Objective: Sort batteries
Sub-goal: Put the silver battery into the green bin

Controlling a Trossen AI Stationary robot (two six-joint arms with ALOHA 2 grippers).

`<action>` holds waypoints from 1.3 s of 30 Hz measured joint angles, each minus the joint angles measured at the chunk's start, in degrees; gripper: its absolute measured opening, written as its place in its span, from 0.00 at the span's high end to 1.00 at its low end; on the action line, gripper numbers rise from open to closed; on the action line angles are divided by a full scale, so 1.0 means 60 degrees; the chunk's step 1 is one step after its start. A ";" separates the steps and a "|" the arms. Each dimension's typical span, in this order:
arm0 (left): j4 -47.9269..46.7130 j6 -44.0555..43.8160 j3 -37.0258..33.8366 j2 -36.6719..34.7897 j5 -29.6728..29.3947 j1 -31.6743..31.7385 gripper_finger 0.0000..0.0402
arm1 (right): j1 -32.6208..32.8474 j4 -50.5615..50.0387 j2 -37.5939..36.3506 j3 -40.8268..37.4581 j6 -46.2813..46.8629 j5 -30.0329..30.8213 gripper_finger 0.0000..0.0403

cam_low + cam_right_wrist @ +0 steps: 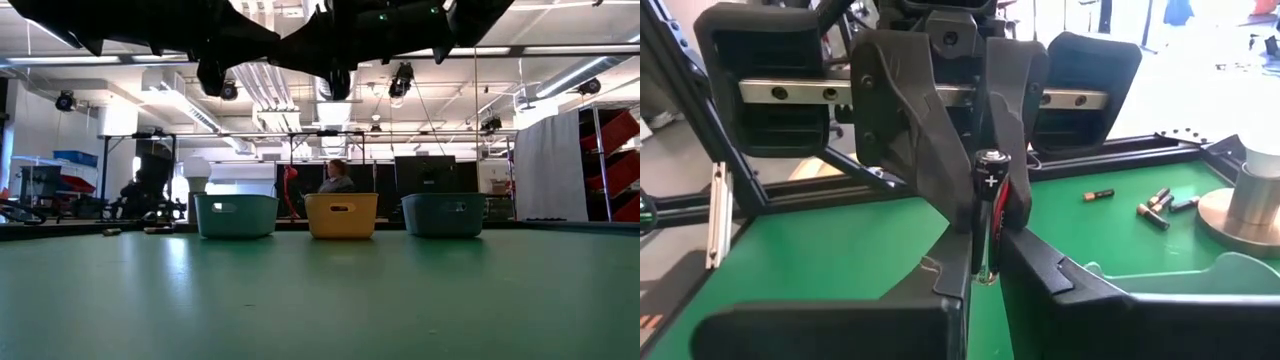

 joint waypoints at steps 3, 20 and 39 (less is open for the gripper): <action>0.0036 0.0007 -0.0004 0.0060 0.0006 0.0000 0.91 | 0.0000 -0.0119 0.0000 0.0004 -0.0007 -0.0008 0.93; -0.2275 0.0086 0.0026 -0.1001 -0.0357 0.0000 0.62 | -0.0979 -0.4591 -0.1630 0.0009 -0.0715 0.0857 0.94; -0.3418 0.0307 0.0018 -0.1410 -0.1122 0.0007 0.52 | -0.4438 -1.1732 -0.1542 -0.0358 -0.1147 0.1435 0.94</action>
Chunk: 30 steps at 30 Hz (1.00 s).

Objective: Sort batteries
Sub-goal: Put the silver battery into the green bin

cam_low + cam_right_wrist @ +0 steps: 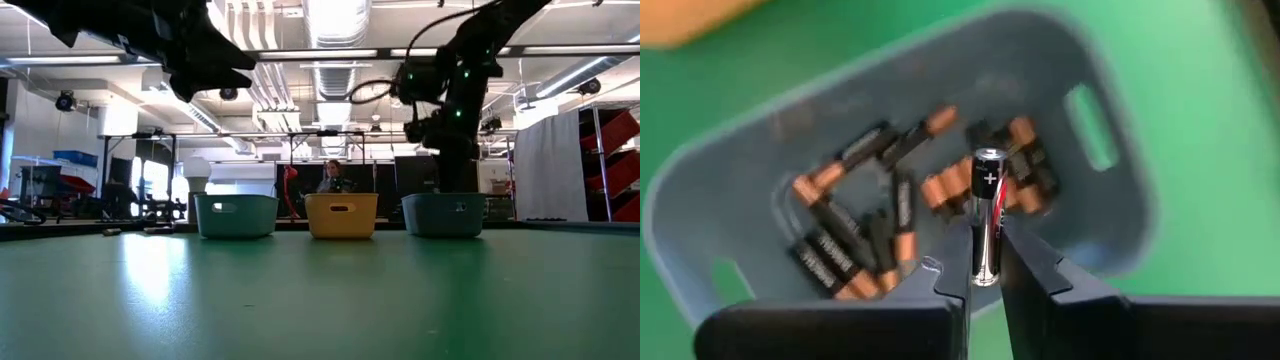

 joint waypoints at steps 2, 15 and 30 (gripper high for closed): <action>-0.0077 -0.0122 0.0000 -0.0053 -0.0009 0.0000 0.52 | -0.0043 0.0068 0.0253 -0.0024 -0.0012 -0.0346 0.94; -0.0691 -0.0926 -0.0131 -0.0100 -0.0171 0.0343 0.52 | -0.0160 0.0252 0.1711 0.0000 -0.0555 -0.0871 0.92; -0.6475 -0.4574 -0.0135 -0.0366 -0.0349 0.3852 0.52 | 0.0454 0.0145 -0.0297 -0.0021 0.0017 -0.0298 0.63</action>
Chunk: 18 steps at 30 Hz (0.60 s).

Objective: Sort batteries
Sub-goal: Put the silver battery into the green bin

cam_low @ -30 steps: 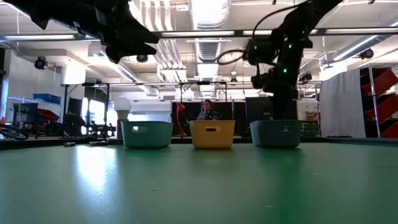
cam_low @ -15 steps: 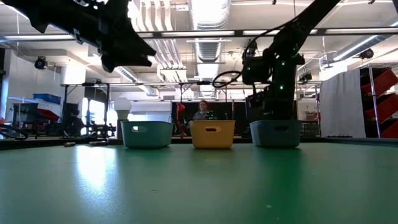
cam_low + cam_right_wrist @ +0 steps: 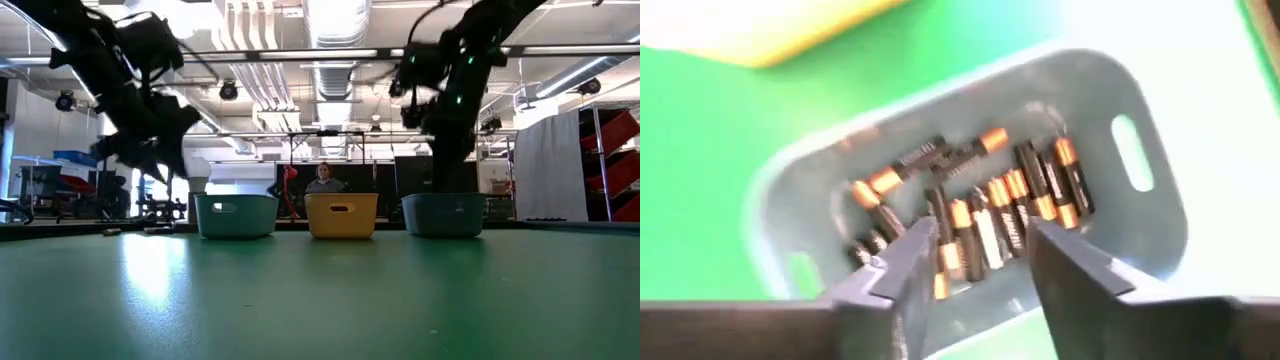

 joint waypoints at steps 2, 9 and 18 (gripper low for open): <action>-0.0618 -0.0569 -0.0004 0.0181 0.0003 0.0452 0.50 | 0.0359 -0.0002 -0.0541 0.0000 0.0216 0.0083 0.58; -0.1193 -0.1796 -0.0004 0.1120 -0.0074 0.2108 0.46 | 0.1945 0.0045 -0.2034 -0.0012 0.1105 0.0089 0.51; -0.1109 -0.2194 -0.0284 0.2315 -0.0777 0.2916 0.51 | 0.4080 0.0033 -0.2679 -0.0352 0.2195 0.0182 0.52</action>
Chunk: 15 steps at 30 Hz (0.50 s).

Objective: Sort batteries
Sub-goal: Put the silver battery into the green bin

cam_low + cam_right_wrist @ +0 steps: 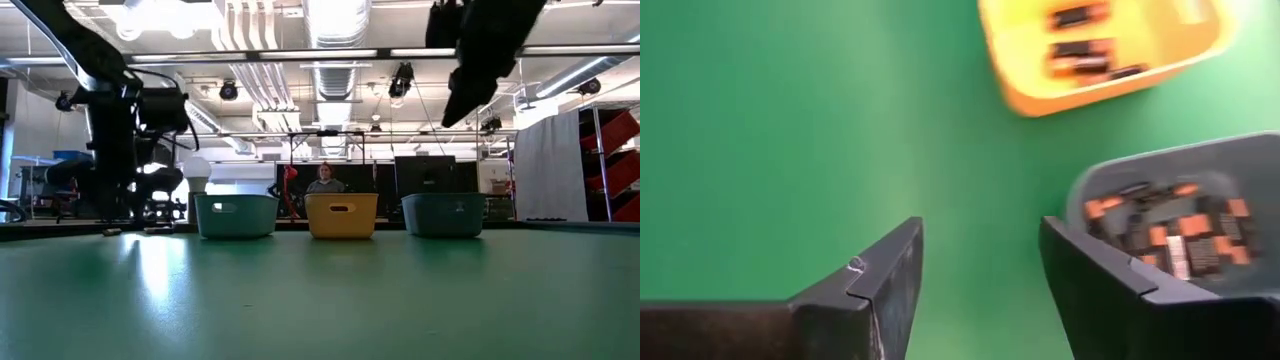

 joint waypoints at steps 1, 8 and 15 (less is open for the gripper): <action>0.0025 -0.0114 -0.0094 0.0040 0.0000 -0.0003 0.53 | 0.0259 0.0004 -0.0027 -0.0068 0.0072 0.0000 0.53; 0.0640 -0.0706 -0.0994 -0.0100 -0.0011 -0.0007 0.61 | 0.1648 0.0000 -0.0036 -0.0292 0.0559 0.0677 0.57; 0.1442 -0.0701 -0.1558 -0.0378 -0.0020 -0.0007 0.62 | 0.2147 0.0038 -0.0035 -0.0292 0.0574 0.1155 0.60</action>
